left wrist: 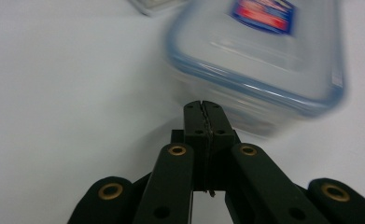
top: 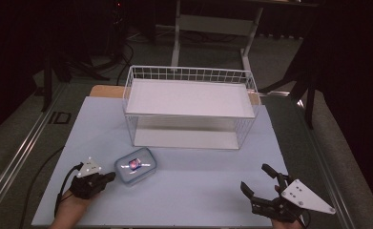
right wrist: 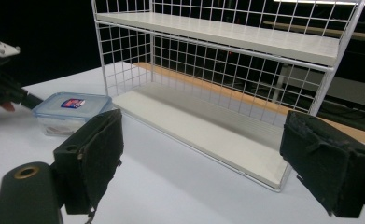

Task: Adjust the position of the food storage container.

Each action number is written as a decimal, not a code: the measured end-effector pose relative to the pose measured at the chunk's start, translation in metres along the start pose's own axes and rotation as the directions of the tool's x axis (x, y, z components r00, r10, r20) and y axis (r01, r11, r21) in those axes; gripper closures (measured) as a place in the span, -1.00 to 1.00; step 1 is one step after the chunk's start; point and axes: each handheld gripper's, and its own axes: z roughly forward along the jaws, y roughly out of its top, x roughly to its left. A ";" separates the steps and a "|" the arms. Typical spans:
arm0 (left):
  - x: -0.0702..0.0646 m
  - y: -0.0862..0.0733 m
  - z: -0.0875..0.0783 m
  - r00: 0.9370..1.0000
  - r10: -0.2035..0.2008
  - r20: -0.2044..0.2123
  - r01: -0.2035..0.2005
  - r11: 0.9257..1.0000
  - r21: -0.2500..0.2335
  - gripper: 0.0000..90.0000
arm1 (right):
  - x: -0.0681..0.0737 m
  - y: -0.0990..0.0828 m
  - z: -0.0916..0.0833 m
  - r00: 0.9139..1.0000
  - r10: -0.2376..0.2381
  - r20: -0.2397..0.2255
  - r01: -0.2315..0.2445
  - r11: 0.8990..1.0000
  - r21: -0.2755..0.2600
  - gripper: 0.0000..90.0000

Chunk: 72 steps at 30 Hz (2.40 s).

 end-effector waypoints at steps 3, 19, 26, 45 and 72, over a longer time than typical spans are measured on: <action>0.006 0.006 0.000 1.000 -0.004 -0.008 0.004 1.000 -0.017 1.00 | -0.001 -0.001 0.000 1.000 0.005 -0.002 -0.005 1.000 0.001 -0.70; -0.012 0.013 -0.004 0.999 0.037 0.029 -0.036 0.999 -0.025 1.00 | 0.000 -0.001 0.001 1.000 -0.003 -0.010 0.003 1.000 0.005 -0.70; 0.001 0.008 0.009 1.000 0.008 -0.015 -0.007 1.000 0.028 1.00 | -0.001 -0.002 0.001 1.000 0.003 -0.010 -0.003 1.000 0.008 -0.70; -0.056 0.022 0.027 0.979 0.097 0.178 -0.102 0.995 0.018 1.00 | 0.000 -0.004 0.004 1.000 0.006 -0.023 -0.005 1.000 0.017 -0.70; -0.087 0.032 0.059 0.966 0.145 0.213 -0.159 0.986 0.052 1.00 | -0.001 -0.005 0.003 1.000 0.010 -0.025 -0.010 1.000 0.017 -0.70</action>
